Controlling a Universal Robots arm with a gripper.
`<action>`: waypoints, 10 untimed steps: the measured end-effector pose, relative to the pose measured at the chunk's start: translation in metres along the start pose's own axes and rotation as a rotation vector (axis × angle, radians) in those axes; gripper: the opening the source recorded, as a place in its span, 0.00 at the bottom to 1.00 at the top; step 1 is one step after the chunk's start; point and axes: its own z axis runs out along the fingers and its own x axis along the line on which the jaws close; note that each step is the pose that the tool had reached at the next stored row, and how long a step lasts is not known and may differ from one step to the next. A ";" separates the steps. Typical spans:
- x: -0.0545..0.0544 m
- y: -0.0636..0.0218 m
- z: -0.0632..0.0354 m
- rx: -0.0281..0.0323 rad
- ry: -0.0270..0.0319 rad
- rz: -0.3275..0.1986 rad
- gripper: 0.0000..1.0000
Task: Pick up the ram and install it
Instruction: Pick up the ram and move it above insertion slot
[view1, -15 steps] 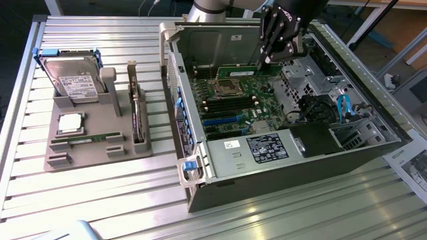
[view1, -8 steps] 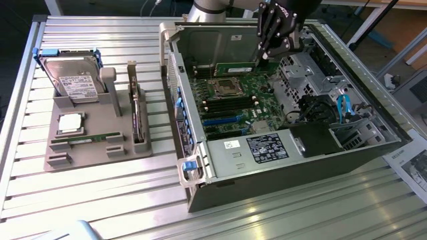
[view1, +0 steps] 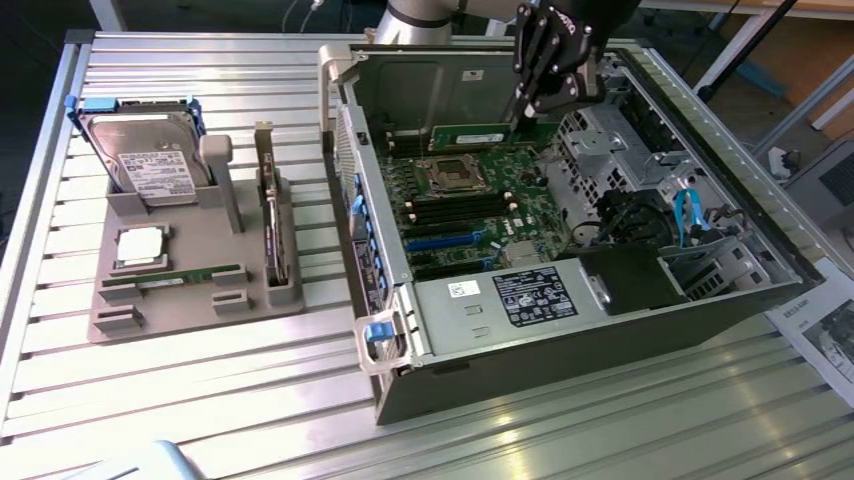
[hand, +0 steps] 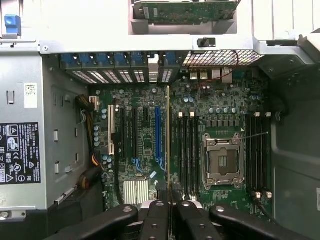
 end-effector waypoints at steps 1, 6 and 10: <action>0.000 0.0000 0.0006 0.0010 -0.0001 0.000 0.12; 0.000 -0.0001 0.0037 0.0022 -0.0001 0.000 0.12; 0.000 -0.0002 0.0049 0.0041 -0.0008 0.000 0.12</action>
